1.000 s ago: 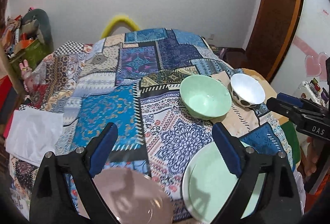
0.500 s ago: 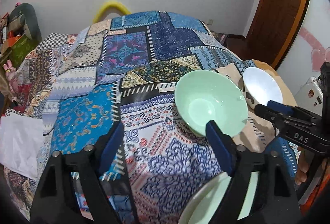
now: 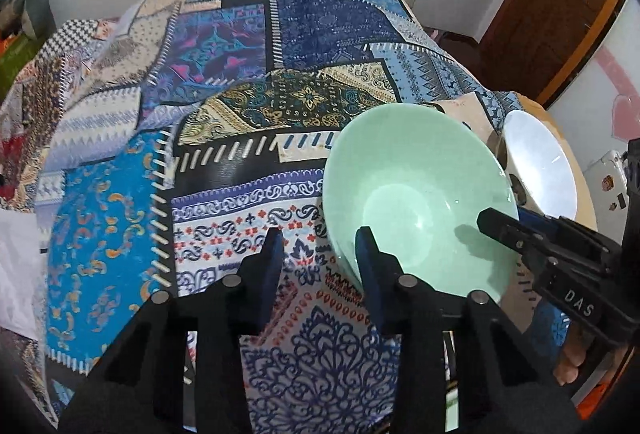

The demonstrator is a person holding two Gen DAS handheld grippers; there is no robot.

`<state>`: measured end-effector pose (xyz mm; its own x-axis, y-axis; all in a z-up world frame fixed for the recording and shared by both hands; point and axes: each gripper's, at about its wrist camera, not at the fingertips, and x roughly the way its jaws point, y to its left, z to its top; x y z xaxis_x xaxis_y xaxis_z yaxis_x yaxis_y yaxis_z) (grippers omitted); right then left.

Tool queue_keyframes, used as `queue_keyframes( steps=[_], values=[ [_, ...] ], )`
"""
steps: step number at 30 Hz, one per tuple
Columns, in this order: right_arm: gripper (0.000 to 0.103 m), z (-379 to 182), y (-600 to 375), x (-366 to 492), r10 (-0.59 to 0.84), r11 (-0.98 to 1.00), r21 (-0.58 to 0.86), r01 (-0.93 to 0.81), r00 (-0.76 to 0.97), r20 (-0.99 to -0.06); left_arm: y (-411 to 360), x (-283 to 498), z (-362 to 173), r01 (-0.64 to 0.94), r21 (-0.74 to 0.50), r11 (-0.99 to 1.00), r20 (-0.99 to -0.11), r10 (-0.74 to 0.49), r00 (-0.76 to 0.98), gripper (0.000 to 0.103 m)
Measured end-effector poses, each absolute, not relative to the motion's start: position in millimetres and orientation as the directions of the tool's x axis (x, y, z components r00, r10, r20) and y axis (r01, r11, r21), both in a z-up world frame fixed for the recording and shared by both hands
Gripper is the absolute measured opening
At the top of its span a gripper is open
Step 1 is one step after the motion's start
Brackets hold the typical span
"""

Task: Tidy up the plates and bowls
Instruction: 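Grasp the pale green bowl at opposite rims with both grippers and lift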

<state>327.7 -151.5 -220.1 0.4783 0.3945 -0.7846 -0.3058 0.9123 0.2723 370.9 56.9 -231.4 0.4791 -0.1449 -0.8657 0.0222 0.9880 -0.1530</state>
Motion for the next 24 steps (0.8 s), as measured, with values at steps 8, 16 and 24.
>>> queue_keyframes(
  steps=[8,16,24],
  values=[
    [0.016,-225.1,-150.6,333.6,0.407,0.907,0.29,-0.306,0.458,-0.791,38.5,378.8,-236.8,0.07,-0.127,0.989,-0.869,-0.145,0.473,0.015],
    [0.016,-215.8,-145.1,323.0,0.375,0.917,0.243,-0.316,0.475,-0.796,38.3,371.7,-232.3,0.06,-0.117,0.991,-0.874,-0.132,0.468,0.013],
    [0.016,-191.2,-144.5,300.2,0.369,0.918,0.218,-0.331,0.516,-0.773,35.6,341.7,-201.6,0.069,-0.093,0.993,-0.846,-0.115,0.52,0.013]
  ],
)
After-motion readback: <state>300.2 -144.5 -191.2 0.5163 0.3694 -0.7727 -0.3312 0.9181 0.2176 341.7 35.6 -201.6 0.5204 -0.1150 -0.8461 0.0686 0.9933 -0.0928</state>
